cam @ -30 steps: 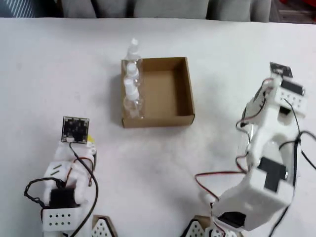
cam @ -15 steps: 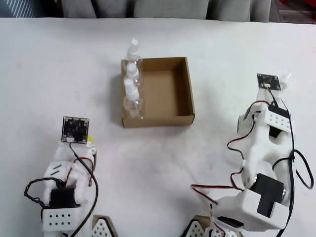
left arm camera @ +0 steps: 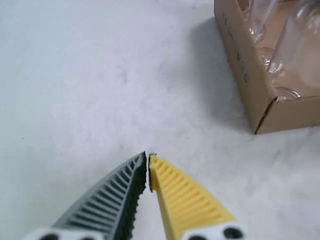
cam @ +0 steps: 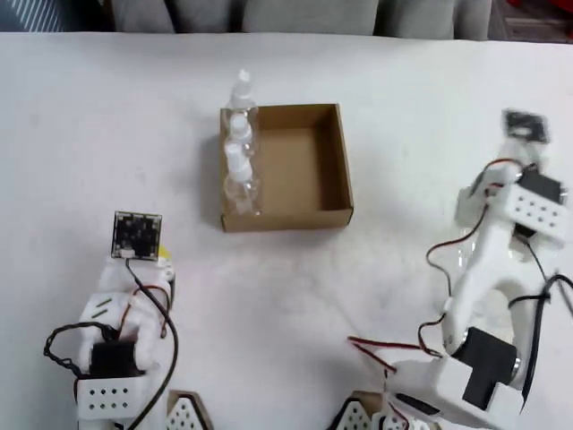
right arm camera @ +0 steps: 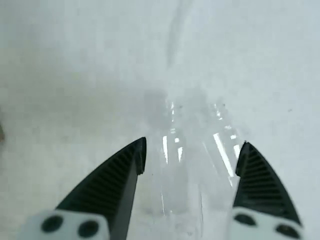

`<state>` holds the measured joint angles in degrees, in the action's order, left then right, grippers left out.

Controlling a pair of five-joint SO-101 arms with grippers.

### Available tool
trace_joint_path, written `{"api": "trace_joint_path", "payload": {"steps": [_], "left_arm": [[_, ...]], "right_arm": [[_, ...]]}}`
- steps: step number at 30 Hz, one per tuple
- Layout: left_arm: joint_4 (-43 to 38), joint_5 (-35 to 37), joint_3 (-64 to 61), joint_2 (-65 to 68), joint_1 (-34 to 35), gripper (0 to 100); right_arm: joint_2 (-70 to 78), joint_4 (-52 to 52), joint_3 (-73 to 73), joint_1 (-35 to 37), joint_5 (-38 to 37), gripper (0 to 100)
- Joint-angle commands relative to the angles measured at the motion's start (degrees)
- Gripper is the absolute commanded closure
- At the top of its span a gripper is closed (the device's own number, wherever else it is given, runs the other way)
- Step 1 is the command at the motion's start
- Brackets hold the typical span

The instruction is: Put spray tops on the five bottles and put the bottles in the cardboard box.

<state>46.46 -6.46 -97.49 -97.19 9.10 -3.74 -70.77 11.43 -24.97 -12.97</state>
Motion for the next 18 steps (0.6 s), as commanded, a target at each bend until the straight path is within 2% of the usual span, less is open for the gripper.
{"api": "trace_joint_path", "payload": {"steps": [1,5,9,18], "left_arm": [[0.0,-0.7,0.2,-0.4,-0.5,98],[0.0,-0.7,0.2,-0.4,-0.3,98],[0.0,-0.7,0.2,-0.4,-0.3,98],[0.0,-0.7,0.2,-0.4,-0.4,98]], "right_arm": [[4.4,-0.3,-10.1,-0.7,2.1,79.5],[15.4,-0.2,-22.2,-0.7,3.2,83.5],[27.9,-0.2,-37.0,-1.8,8.6,83.7],[53.4,-0.7,-69.5,-2.7,13.0,83.8]]}}
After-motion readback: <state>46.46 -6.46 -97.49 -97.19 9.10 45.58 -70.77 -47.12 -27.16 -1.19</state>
